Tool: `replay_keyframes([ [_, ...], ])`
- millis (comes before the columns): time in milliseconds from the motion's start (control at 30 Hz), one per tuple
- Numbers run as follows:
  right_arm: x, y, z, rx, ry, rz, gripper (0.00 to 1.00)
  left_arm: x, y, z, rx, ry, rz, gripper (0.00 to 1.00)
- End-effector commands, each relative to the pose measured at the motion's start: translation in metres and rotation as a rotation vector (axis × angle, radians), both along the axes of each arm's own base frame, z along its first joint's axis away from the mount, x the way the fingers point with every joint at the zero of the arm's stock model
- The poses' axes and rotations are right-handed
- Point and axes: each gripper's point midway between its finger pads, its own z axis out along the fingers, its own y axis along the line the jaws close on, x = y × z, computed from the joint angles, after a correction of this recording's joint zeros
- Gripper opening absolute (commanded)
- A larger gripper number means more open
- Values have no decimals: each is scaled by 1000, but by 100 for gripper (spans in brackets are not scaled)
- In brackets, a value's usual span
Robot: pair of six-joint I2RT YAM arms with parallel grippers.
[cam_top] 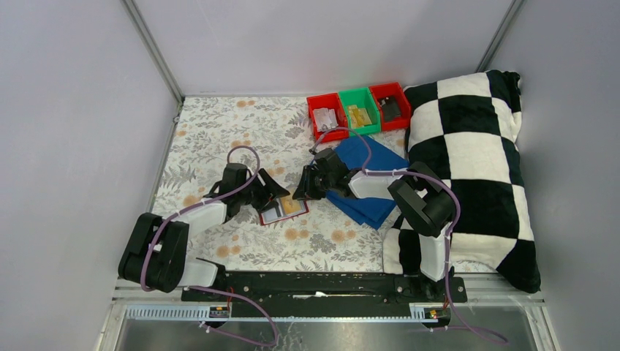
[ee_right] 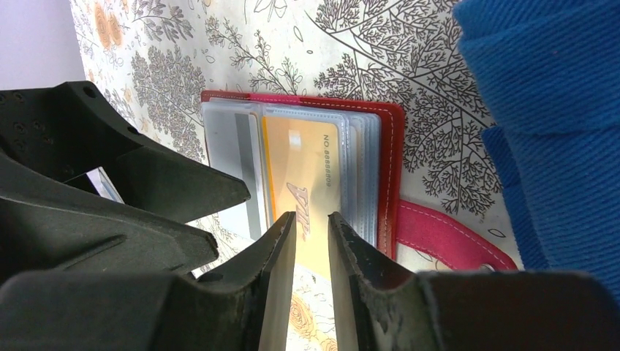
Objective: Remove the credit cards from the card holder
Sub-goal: Remove the credit card from the card holder.
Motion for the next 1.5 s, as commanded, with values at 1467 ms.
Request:
replay_keyframes([
  [1467,-4,-1,-7,25,7,5,28,-10,3,-40,134,-15,-97,35],
])
